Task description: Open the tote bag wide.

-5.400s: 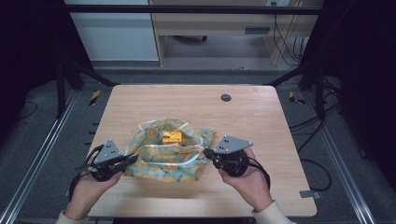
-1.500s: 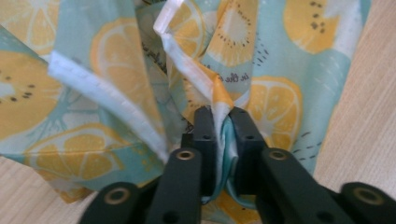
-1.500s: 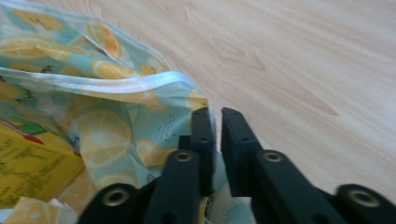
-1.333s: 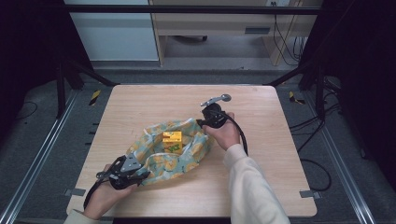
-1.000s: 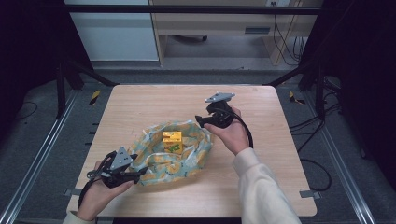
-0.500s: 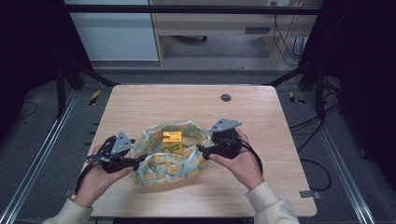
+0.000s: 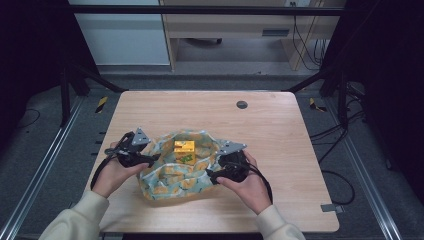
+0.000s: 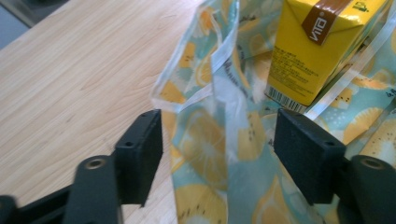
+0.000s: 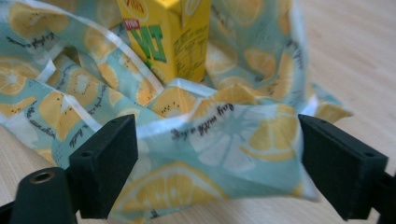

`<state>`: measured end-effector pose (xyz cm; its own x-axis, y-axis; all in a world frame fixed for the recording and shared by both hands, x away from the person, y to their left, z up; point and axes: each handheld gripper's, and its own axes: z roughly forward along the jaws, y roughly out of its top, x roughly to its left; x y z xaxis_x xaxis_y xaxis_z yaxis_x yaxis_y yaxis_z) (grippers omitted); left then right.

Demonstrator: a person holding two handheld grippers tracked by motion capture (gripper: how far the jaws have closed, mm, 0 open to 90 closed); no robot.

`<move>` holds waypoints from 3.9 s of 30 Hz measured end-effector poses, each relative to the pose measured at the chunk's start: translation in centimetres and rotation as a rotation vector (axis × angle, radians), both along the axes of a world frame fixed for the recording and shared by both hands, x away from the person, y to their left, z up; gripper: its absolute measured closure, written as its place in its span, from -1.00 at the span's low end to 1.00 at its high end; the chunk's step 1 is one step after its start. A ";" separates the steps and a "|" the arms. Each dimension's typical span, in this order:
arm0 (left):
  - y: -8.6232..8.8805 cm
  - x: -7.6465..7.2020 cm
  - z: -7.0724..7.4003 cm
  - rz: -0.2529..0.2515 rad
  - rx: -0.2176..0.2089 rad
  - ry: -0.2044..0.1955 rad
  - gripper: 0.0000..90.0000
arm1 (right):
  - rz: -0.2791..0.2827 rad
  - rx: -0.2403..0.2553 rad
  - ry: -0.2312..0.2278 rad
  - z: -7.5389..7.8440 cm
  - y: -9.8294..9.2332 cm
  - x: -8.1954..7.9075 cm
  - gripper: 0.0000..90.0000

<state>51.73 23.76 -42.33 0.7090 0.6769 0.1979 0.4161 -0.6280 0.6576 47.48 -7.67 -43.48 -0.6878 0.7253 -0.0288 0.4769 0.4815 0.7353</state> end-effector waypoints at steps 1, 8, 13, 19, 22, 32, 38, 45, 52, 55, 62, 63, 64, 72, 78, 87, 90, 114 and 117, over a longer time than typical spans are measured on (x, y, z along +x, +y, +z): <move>-0.1 0.1 -0.1 -0.006 0.004 0.004 -0.12 | -0.007 -0.006 -0.001 -0.2 0.2 0.1 -0.49; -1.2 1.0 -0.9 -0.054 0.043 0.033 0.69 | -0.005 -0.056 0.030 -1.9 1.2 0.6 0.63; -0.5 1.4 0.6 -0.021 -0.005 -0.029 0.90 | 0.014 -0.061 -0.005 -1.3 0.9 0.3 0.96; 0.6 2.7 0.2 0.017 0.014 -0.020 0.93 | 0.041 -0.088 -0.009 -0.4 -0.8 -1.1 0.98; 0.9 3.0 -0.7 0.033 0.023 -0.009 0.94 | 0.042 -0.090 0.006 -1.0 -1.7 -1.6 0.98; 0.6 4.4 -2.1 0.062 -0.021 -0.024 0.95 | 0.005 -0.084 0.008 -3.1 -3.7 -0.7 0.98; 0.7 4.9 -4.1 0.077 -0.049 0.014 0.96 | 0.009 -0.079 0.033 -3.9 -4.1 -0.6 0.99; 1.3 4.5 -4.3 0.073 -0.066 -0.003 0.96 | 0.024 -0.087 0.049 -4.6 -3.9 -0.6 0.99; 2.2 4.2 -4.3 0.082 -0.110 0.001 0.96 | 0.032 -0.057 0.027 -4.2 -3.6 -0.7 0.98; 2.2 4.2 -4.6 0.076 -0.088 0.010 0.95 | 0.036 -0.060 0.029 -4.3 -3.6 -0.7 0.97; 2.5 4.3 -5.6 0.080 -0.050 0.032 0.93 | 0.058 -0.062 0.013 -4.0 -2.9 -0.9 0.97; 2.5 4.3 -5.6 0.078 -0.047 0.036 0.93 | 0.060 -0.070 0.019 -4.1 -2.8 -0.9 0.97; 2.6 4.3 -5.6 0.076 -0.043 0.036 0.93 | 0.050 -0.083 0.029 -4.3 -2.8 -0.8 0.98; 2.5 4.5 -6.0 0.073 -0.033 0.061 0.97 | 0.046 -0.115 0.073 -5.3 -3.0 -0.4 0.99; 2.5 4.5 -6.3 0.070 -0.018 0.073 0.99 | 0.043 -0.120 0.071 -5.5 -3.1 -0.3 1.00; 2.5 4.4 -6.4 0.065 -0.012 0.073 0.99 | 0.039 -0.127 0.071 -5.4 -3.4 -0.3 1.00; 2.6 4.3 -6.4 0.064 -0.014 0.076 0.99 | 0.036 -0.120 0.076 -5.4 -3.5 -0.3 1.00; 3.4 0.9 -2.4 0.120 -0.194 -0.142 0.00 | -0.007 0.011 -0.059 -1.2 -4.4 -1.1 -0.44; 3.5 0.4 -1.4 0.131 -0.252 -0.149 -0.09 | -0.009 0.044 -0.109 0.0 -4.2 -1.2 -0.61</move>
